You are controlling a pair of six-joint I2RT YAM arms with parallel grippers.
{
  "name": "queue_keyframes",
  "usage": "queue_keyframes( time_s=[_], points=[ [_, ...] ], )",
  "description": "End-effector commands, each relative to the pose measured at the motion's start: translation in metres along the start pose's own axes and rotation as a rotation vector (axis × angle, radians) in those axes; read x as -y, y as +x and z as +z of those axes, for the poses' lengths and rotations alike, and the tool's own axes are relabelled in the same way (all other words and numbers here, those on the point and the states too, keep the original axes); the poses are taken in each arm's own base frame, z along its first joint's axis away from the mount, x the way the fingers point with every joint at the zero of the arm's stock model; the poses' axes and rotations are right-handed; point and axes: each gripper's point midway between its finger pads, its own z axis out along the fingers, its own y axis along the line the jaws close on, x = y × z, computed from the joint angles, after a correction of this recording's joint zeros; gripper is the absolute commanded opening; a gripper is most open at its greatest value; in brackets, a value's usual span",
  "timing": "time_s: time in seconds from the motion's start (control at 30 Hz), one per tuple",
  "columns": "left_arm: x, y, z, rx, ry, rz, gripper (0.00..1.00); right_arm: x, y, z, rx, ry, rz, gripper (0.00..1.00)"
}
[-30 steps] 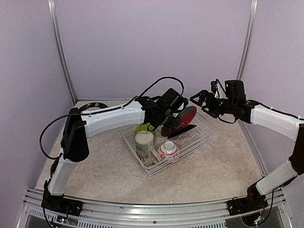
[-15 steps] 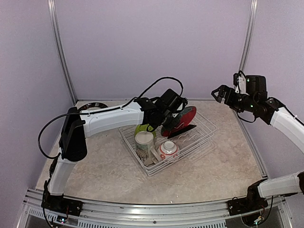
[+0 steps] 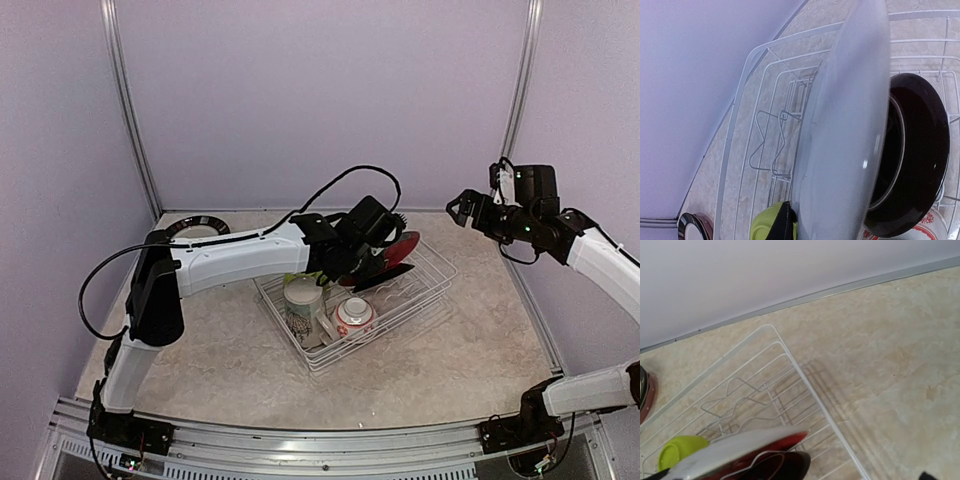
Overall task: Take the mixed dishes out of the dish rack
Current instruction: Grab the plate from the dish rack.
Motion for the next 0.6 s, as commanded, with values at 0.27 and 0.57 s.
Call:
queue_keyframes(
  time_s=[0.27, 0.57],
  points=[
    [-0.056, -0.091, -0.093, 0.289, -0.116, -0.066, 0.0, 0.013, 0.01, 0.01, -0.031, 0.04, -0.009, 1.0],
    [-0.075, -0.105, -0.126, 0.34, -0.151, -0.071, 0.0, 0.013, 0.011, 0.015, -0.036, 0.037, -0.006, 1.0]
  ],
)
